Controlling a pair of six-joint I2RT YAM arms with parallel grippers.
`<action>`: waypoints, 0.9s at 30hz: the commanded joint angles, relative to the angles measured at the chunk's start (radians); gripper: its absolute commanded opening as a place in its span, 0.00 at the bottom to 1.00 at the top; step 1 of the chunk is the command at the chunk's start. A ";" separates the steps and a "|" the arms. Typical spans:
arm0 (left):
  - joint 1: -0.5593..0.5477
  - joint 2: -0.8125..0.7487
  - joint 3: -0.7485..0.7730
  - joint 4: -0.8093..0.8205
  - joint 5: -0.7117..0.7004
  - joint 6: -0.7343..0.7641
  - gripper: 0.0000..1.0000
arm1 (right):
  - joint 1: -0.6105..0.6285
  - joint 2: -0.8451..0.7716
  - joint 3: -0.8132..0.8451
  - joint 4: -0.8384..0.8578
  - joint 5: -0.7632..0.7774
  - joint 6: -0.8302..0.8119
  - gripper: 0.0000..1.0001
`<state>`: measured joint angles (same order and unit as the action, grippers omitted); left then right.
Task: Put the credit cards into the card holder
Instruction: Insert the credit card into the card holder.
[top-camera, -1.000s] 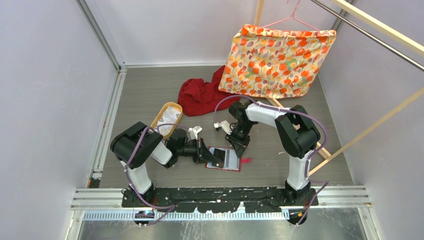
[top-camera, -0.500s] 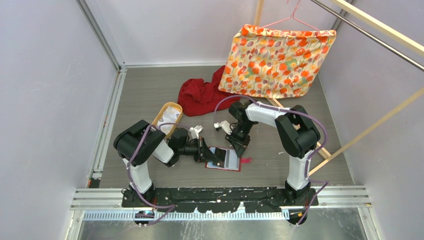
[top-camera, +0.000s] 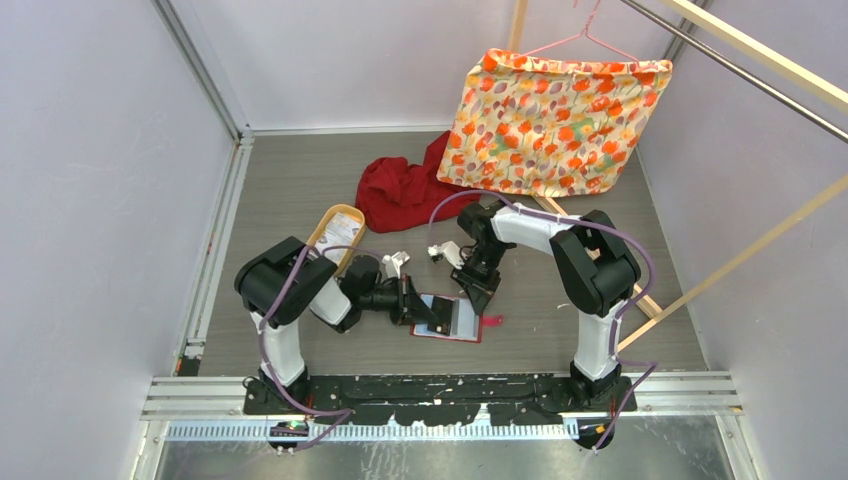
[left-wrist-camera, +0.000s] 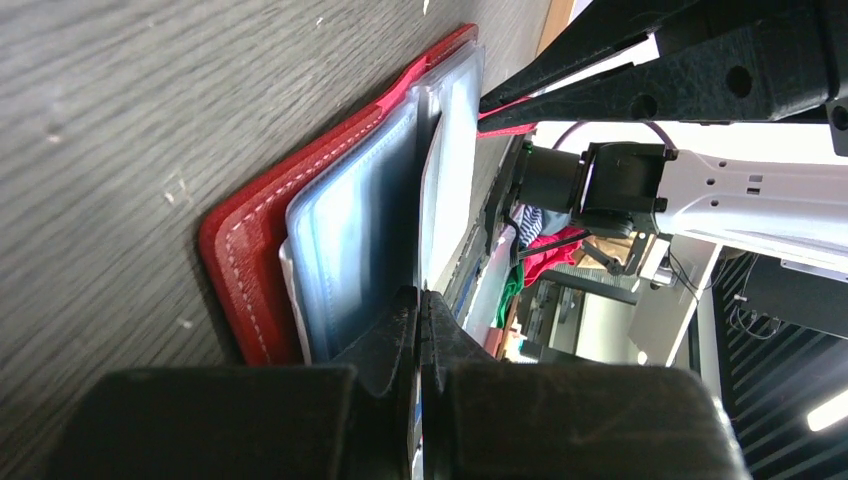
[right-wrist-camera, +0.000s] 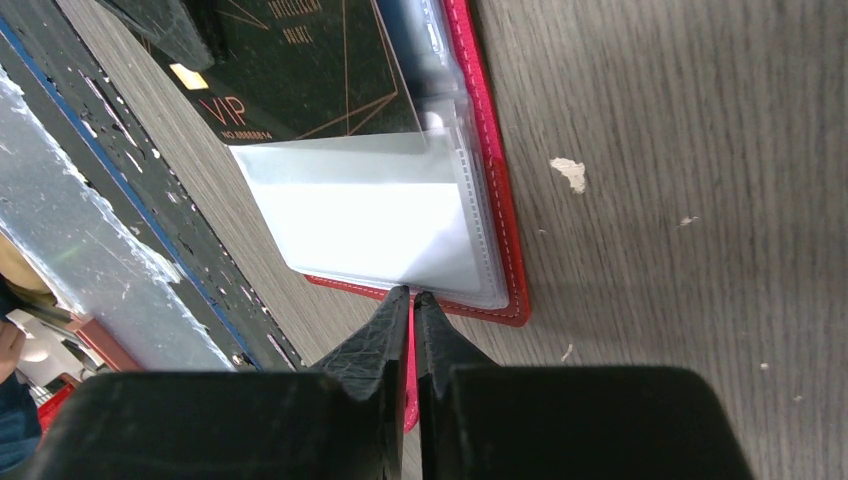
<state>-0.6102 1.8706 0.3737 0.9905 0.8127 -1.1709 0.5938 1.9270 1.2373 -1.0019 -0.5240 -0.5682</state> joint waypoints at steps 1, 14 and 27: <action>-0.017 0.027 0.027 0.023 0.002 0.005 0.00 | 0.006 -0.007 0.032 0.003 0.005 0.008 0.11; -0.051 0.063 0.013 0.092 -0.088 -0.010 0.00 | 0.009 -0.008 0.031 0.005 0.002 0.011 0.11; -0.055 0.059 -0.027 0.155 -0.189 -0.006 0.00 | 0.013 -0.008 0.032 0.004 0.002 0.011 0.11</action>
<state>-0.6632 1.9247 0.3656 1.1191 0.7212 -1.1984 0.5941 1.9270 1.2388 -1.0019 -0.5159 -0.5678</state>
